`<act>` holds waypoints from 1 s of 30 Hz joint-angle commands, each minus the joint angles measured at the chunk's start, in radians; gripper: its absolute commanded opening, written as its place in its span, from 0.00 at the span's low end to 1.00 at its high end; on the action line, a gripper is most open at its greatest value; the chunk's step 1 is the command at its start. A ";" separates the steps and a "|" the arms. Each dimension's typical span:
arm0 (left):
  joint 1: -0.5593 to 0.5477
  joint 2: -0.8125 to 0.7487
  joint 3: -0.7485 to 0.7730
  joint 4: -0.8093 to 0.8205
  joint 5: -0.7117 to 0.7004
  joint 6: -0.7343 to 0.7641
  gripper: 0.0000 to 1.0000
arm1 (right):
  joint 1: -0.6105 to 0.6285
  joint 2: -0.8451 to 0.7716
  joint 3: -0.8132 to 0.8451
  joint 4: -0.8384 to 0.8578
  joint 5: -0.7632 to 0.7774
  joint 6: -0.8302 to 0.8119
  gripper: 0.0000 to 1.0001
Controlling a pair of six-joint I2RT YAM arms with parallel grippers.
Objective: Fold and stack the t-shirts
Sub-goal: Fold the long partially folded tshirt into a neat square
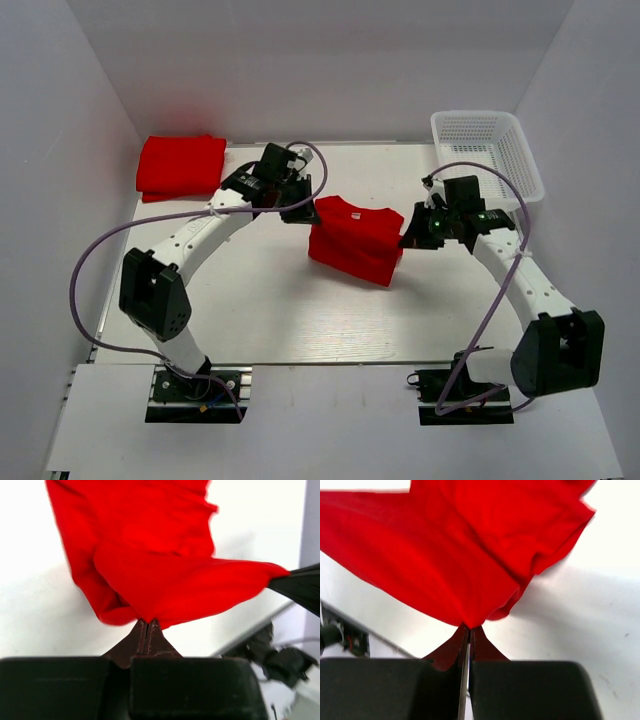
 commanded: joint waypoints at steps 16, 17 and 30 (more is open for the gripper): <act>0.073 0.200 0.147 0.379 -0.188 -0.006 0.00 | -0.085 0.229 0.193 0.233 0.102 0.042 0.00; 0.073 0.214 0.156 0.393 -0.176 -0.006 0.00 | -0.086 0.244 0.200 0.241 0.104 0.045 0.00; 0.100 0.489 0.328 0.428 -0.100 0.004 0.00 | -0.126 0.439 0.275 0.249 0.127 0.072 0.00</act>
